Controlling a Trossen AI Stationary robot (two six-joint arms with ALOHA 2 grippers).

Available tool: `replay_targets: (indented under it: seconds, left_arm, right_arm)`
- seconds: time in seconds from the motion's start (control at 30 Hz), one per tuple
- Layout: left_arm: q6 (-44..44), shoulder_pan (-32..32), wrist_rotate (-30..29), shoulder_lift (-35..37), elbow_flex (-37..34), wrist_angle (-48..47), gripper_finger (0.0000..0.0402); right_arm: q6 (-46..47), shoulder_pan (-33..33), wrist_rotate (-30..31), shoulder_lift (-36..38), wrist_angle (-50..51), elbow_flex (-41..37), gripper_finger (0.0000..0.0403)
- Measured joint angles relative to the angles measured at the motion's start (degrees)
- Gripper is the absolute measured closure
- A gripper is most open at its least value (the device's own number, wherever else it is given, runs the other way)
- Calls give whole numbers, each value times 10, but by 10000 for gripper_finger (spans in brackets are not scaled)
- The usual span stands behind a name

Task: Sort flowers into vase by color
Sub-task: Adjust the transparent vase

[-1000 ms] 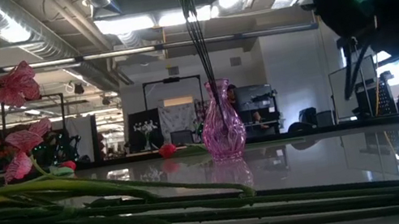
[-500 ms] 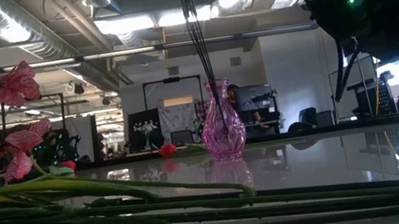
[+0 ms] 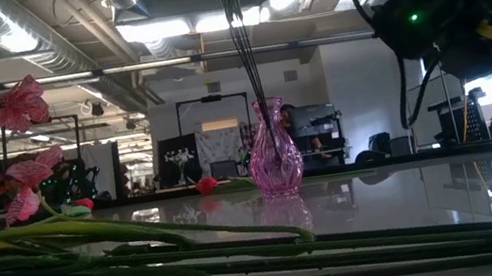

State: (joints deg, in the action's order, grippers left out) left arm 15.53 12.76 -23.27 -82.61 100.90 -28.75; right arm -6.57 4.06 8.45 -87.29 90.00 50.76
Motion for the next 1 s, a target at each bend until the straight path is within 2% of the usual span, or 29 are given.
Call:
replay_targets:
  seconds: [0.1, 0.2, 0.5, 0.57, 0.83, 1.0]
  left_arm:
    - [5, 0, 0, 0, 0, 0, 263]
    - [6, 0, 0, 0, 0, 0, 263]
    - [5, 0, 2, 0, 0, -4, 263]
    - [4, 0, 3, 0, 0, -7, 263]
    - [4, 0, 4, 0, 0, -18, 263]
    - [3, 4, 4, 0, 0, -18, 263]
  right_arm:
    - [-6, 6, -2, 0, 0, 0, 103]
    - [-13, 6, 22, 0, 0, 0, 97]
    - [-39, 25, 10, 0, -11, -17, 14]
    - [-46, 37, 10, 0, -23, -27, 7]
    - [-83, 78, 11, 0, -57, -40, 27]
    - [-92, 89, -1, 0, -86, -40, 54]
